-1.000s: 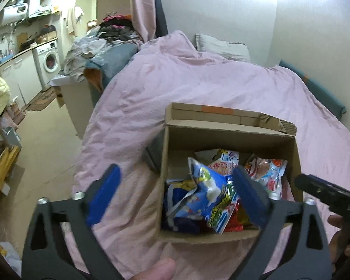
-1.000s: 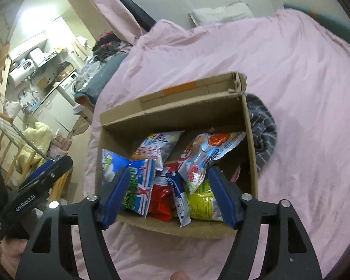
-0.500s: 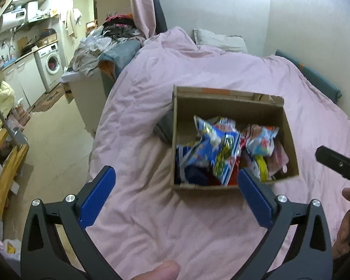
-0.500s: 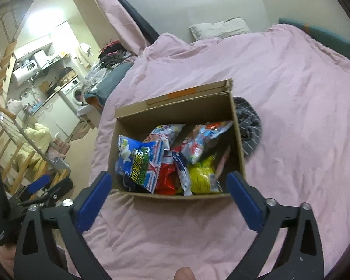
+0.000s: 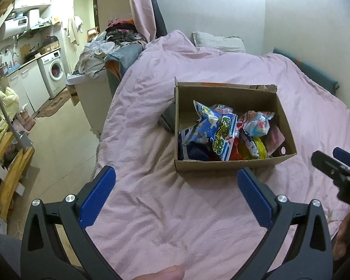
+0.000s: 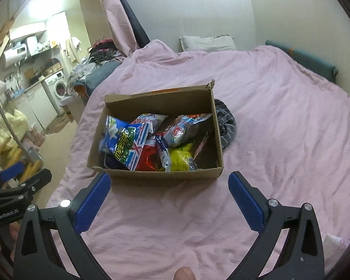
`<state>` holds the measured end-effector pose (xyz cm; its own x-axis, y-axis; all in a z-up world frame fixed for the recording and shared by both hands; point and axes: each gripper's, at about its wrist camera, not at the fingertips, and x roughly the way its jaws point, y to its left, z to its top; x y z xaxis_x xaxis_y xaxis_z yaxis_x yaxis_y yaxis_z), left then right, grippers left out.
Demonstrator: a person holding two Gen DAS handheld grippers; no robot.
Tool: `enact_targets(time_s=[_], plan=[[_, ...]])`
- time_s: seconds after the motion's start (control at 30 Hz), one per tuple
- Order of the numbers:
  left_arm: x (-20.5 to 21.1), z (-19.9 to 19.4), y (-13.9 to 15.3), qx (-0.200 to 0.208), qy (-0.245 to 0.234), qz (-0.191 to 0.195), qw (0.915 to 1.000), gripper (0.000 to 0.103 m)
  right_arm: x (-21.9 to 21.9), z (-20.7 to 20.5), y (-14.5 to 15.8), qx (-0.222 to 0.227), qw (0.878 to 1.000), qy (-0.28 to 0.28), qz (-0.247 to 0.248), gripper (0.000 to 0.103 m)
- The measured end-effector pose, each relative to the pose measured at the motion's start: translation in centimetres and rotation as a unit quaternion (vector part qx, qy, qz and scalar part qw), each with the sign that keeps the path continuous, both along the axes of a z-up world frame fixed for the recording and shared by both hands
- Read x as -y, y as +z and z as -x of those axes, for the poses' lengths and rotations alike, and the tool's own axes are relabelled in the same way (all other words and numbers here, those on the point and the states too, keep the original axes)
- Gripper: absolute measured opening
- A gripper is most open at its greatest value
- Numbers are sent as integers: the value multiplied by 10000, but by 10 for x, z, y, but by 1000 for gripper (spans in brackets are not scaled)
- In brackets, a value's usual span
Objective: Organize snacks
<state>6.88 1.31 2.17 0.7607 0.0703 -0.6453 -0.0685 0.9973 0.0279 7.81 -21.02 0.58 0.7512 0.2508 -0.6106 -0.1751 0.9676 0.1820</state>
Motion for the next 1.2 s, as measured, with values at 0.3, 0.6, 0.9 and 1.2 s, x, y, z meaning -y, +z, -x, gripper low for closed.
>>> enact_targets(time_s=[0.3, 0.6, 0.9, 1.2], plan=[[-5, -5, -6, -113, 174, 180, 9996, 103, -7, 1, -2, 244, 9995, -66, 164, 103], [-10, -7, -6, -156, 252, 311, 9991, 103, -9, 0, -3, 193, 9996, -88, 200, 103], [-10, -7, -5, -149, 245, 306, 9991, 103, -7, -1, -5, 159, 9997, -132, 152, 103], [-13, -8, -5, -206, 267, 389, 9987, 103, -5, -1, -5, 164, 9996, -149, 156, 103]])
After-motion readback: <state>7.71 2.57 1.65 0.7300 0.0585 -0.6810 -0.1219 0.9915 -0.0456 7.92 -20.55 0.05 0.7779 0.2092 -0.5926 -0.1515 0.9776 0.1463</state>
